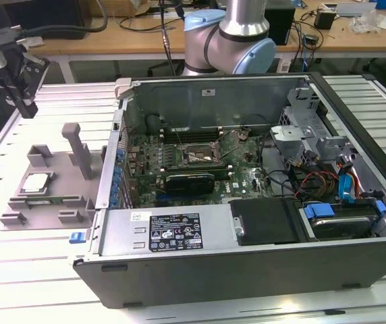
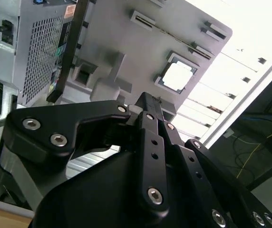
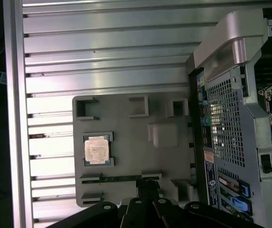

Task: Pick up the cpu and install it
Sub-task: 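Reach for the cpu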

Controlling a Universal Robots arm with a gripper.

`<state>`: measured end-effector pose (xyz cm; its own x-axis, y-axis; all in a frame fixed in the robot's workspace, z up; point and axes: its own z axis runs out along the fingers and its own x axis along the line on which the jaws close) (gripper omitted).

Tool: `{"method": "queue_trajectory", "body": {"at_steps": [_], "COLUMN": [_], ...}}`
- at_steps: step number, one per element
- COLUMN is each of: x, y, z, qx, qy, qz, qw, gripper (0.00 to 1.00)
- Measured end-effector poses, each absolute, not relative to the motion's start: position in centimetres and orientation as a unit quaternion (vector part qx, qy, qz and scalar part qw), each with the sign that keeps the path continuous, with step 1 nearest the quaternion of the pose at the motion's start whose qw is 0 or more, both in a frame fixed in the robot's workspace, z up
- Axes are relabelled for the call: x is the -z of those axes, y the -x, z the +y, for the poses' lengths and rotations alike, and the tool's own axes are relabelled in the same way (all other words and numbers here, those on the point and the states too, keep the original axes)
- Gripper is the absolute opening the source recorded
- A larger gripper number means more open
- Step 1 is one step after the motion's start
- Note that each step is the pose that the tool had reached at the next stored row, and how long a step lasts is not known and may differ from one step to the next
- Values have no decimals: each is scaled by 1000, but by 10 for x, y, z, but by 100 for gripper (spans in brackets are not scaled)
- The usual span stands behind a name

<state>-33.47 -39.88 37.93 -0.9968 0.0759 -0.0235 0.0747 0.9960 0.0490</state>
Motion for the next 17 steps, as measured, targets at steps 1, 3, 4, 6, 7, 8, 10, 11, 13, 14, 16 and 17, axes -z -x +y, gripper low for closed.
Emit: {"method": "queue_trajectory", "body": {"at_steps": [1, 3, 4, 6, 7, 8, 10, 11, 13, 14, 16, 17], "x": [-378, -375, -373, -371, -370, -368, -366, -365, -362, -360, -358, -357], "y": [336, 340, 342, 345, 347, 349, 352, 353, 357, 359, 360, 362], "z": [-399, -399, -399, -399, -399, -399, -398, -398, -398, -398, -398, -398], "qx": [-24, -24, -24, -24, -24, -24, -24, -24, -24, -24, -24, -24], "qy": [-38, -38, -38, -38, -38, -38, -38, -38, -38, -38, -38, -38], "qz": [999, 999, 999, 999, 999, 999, 999, 999, 999, 999, 999, 999], "qw": [13, 13, 13, 13, 13, 13, 13, 13, 13, 13, 13, 13], "gripper": [11, 11, 11, 11, 11, 11, 11, 11, 11, 11, 11, 11]}}
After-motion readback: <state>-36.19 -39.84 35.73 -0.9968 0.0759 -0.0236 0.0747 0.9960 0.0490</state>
